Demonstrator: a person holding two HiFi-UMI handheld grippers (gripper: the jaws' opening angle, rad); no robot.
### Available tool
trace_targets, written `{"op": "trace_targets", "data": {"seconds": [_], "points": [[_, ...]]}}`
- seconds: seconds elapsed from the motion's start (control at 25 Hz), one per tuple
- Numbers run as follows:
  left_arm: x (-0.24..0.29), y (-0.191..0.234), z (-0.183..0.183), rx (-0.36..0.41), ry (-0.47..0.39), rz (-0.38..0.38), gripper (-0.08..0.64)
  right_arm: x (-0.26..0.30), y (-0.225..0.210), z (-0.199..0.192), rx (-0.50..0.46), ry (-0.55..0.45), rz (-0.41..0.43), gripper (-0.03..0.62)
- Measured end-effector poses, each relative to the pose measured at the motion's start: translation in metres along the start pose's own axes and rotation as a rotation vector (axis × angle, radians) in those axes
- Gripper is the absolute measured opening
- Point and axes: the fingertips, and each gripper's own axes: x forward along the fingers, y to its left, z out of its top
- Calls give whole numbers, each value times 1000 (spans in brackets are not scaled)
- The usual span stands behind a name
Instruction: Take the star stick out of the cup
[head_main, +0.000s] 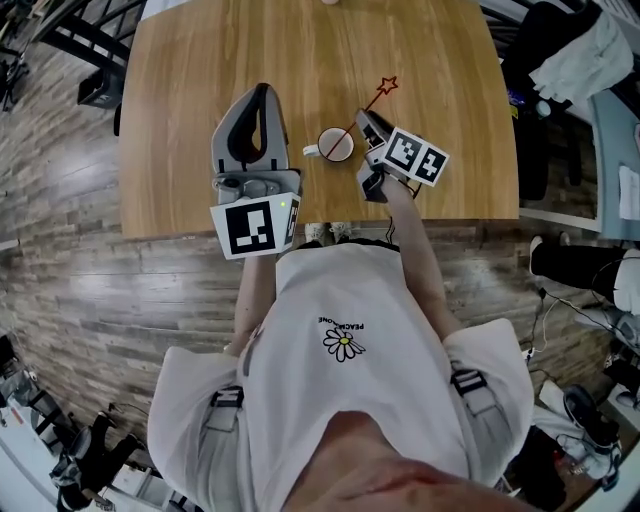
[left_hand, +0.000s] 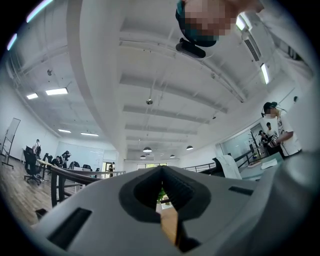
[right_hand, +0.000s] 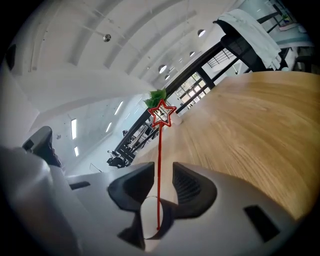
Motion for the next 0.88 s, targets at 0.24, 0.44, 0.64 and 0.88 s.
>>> {"op": "trace_targets", "data": {"seconds": [0.24,0.44,0.64,0.88], "points": [[3,3,-7,-3,16,14,16,5,-3,-3,-4,17,16,57],[2,8,-12,-15,23,16,17,10,5,-4,12,13,39,14],[4,6,-13,-10,27,16,17,9,5,-4,15,11,45,12],[3,7,-14,-5,34,14,16,5,17,5,-35,-10,51,11]]}}
